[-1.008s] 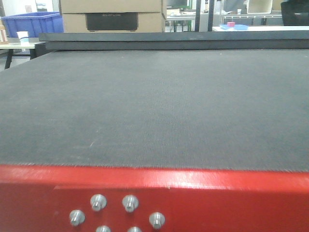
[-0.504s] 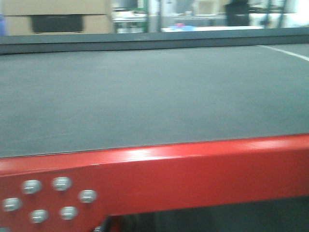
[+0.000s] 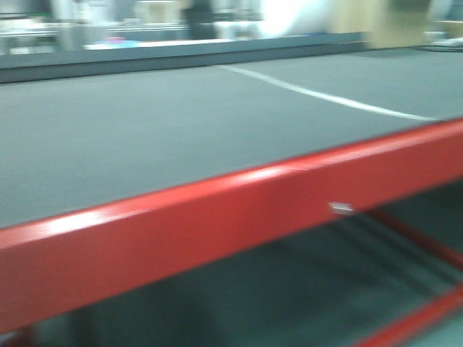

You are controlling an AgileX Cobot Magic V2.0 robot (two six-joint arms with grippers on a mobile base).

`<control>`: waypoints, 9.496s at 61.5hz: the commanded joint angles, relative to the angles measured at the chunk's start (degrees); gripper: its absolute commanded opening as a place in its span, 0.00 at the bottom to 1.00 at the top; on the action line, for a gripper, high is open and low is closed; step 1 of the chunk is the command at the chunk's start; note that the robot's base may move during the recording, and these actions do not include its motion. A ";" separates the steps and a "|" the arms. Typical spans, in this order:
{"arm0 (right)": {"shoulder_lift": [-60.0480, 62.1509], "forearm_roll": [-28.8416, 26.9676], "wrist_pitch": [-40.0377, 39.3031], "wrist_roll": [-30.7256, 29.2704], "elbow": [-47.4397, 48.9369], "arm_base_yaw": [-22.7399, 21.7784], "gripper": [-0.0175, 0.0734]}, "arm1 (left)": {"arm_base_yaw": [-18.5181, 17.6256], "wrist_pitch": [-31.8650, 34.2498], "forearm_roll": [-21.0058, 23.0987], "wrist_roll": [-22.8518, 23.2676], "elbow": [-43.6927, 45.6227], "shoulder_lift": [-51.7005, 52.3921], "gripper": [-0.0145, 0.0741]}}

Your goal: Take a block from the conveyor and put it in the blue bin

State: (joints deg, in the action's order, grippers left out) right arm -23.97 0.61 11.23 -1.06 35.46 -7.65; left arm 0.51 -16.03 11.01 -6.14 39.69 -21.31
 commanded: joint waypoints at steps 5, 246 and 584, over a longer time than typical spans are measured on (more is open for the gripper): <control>0.33 0.56 -1.29 -0.55 -0.07 0.27 0.01 | -0.44 0.80 0.37 -0.19 0.00 0.33 0.04; 0.33 0.56 -1.42 -0.55 -0.07 0.27 0.01 | -0.44 0.80 0.37 -0.19 0.00 0.33 0.04; -44.54 -4.33 -8.22 -0.42 34.02 19.80 0.01 | -24.60 -1.91 -2.26 -0.29 46.46 -56.64 0.04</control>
State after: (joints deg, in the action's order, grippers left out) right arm -71.78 -3.63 4.76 -1.16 72.53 14.54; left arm -25.93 -19.35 8.55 -6.37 88.01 -82.22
